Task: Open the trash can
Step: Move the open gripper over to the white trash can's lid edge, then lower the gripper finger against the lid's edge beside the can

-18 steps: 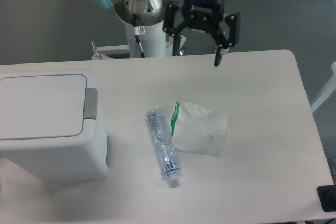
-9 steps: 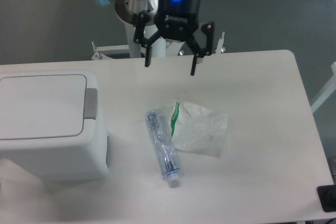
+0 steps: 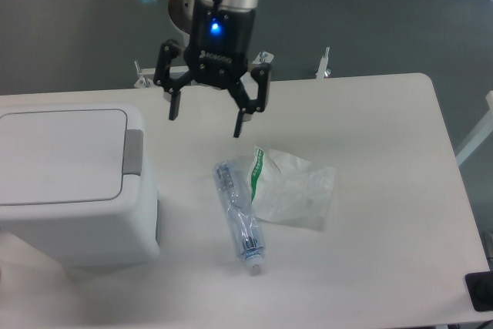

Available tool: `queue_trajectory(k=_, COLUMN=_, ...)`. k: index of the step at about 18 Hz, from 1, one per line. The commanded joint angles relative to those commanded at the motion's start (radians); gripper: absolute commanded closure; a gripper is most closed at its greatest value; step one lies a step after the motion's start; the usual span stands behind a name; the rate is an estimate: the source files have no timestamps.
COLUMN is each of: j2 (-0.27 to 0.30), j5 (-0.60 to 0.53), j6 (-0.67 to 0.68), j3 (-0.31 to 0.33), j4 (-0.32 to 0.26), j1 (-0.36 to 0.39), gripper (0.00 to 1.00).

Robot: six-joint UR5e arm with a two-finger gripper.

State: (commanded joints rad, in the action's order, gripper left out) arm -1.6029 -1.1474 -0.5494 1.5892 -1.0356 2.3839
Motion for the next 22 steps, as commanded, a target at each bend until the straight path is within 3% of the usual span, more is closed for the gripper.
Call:
queue_trajectory(k=2, j2=-0.011, j5=-0.002, j6=0.025, j3=0.003, j4=0.034, j1=-0.008, gripper=0.0)
queue_trajectory(k=10, j2=-0.041, j5=-0.077, j6=0.026, j3=0.012, j4=0.057, j1=-0.049, gripper=0.0)
queue_trajectory(k=22, j2=-0.054, j5=-0.083, j6=0.052, j3=0.031, j4=0.061, j1=-0.081, gripper=0.0)
